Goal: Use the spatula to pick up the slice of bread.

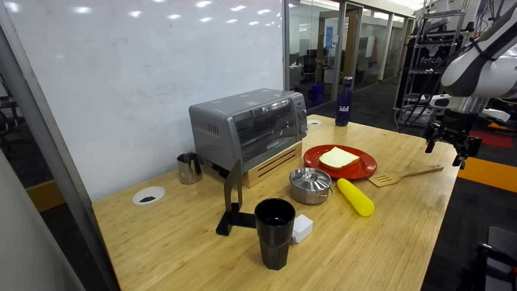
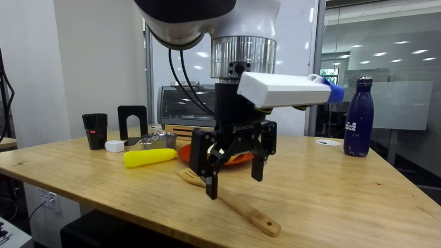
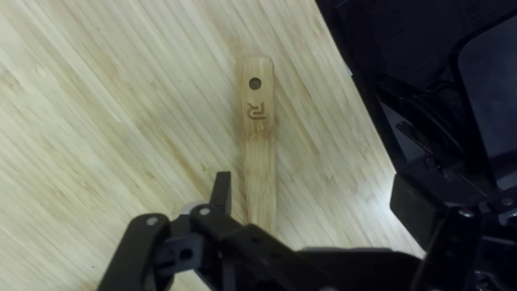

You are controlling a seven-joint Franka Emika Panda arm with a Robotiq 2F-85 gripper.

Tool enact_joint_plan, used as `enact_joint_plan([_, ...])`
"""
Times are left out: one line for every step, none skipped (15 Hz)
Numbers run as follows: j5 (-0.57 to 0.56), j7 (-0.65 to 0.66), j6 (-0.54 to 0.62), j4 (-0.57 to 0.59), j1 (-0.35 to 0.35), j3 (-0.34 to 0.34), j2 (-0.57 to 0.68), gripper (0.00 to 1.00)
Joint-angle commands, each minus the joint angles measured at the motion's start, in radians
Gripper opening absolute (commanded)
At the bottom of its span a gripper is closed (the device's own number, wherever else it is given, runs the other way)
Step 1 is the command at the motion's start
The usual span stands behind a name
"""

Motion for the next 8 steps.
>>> enact_joint_plan([0.102, -0.129, 0.04, 0.022, -0.047, 0.021, 0.06, 1.0])
enact_joint_plan([0.125, -0.154, 0.048, 0.027, -0.054, 0.025, 0.074, 1.0])
enact_joint_plan([0.151, -0.184, 0.053, 0.033, -0.062, 0.031, 0.088, 1.0])
enact_joint_plan([0.169, -0.203, 0.056, 0.041, -0.068, 0.037, 0.102, 1.0])
enact_joint_plan([0.187, -0.225, 0.053, 0.052, -0.076, 0.044, 0.117, 1.0])
enact_joint_plan([0.199, -0.238, 0.049, 0.065, -0.083, 0.052, 0.131, 1.0])
enact_joint_plan([0.211, -0.251, 0.04, 0.082, -0.092, 0.06, 0.147, 1.0])
enact_joint_plan([0.217, -0.261, 0.036, 0.099, -0.101, 0.069, 0.161, 1.0])
